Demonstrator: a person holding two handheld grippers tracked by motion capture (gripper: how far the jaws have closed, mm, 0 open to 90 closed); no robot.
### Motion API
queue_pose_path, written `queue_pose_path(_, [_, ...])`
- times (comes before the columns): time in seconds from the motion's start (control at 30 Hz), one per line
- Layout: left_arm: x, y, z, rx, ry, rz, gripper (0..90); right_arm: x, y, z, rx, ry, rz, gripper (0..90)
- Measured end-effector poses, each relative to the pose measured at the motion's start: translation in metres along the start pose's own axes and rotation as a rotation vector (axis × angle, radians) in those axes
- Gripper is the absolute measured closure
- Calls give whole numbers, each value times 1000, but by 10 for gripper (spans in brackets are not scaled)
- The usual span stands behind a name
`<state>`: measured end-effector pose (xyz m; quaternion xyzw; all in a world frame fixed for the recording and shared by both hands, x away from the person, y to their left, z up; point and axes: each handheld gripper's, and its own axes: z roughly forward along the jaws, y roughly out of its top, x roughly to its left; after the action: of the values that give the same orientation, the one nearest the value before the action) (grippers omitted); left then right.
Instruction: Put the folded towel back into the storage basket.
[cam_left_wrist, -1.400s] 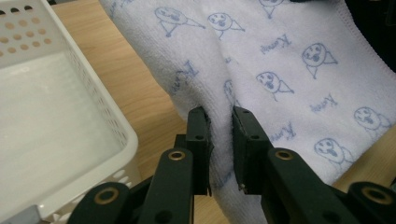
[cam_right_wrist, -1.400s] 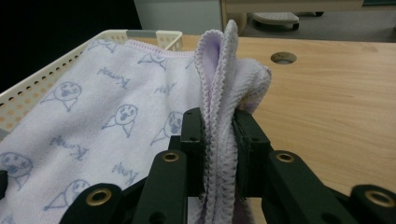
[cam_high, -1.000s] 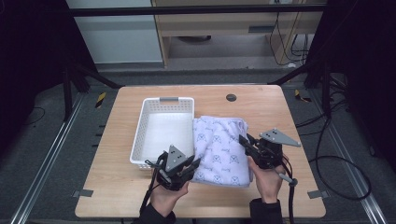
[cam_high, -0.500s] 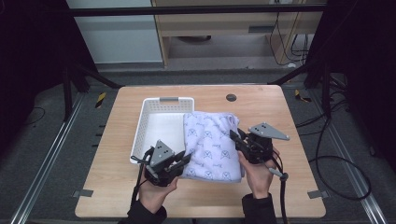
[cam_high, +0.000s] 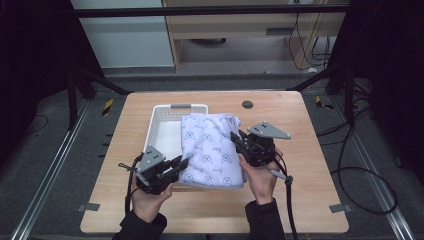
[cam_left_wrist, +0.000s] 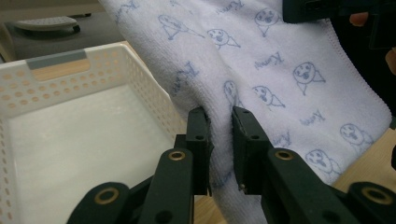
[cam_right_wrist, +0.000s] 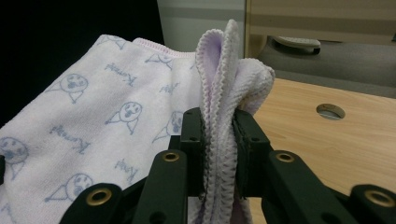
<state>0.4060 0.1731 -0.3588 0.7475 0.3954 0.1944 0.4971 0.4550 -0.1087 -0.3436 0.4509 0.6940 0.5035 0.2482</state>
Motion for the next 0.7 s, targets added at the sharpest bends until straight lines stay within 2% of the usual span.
queue_pose_path(0.17, [11,4,-8,-26,18,-18,773,10,10,10,-5,4,-16,761])
queue_pose_path(0.7, [43,7,-16,-46,91,-55,776,33,31,46,-11,12,-48,762])
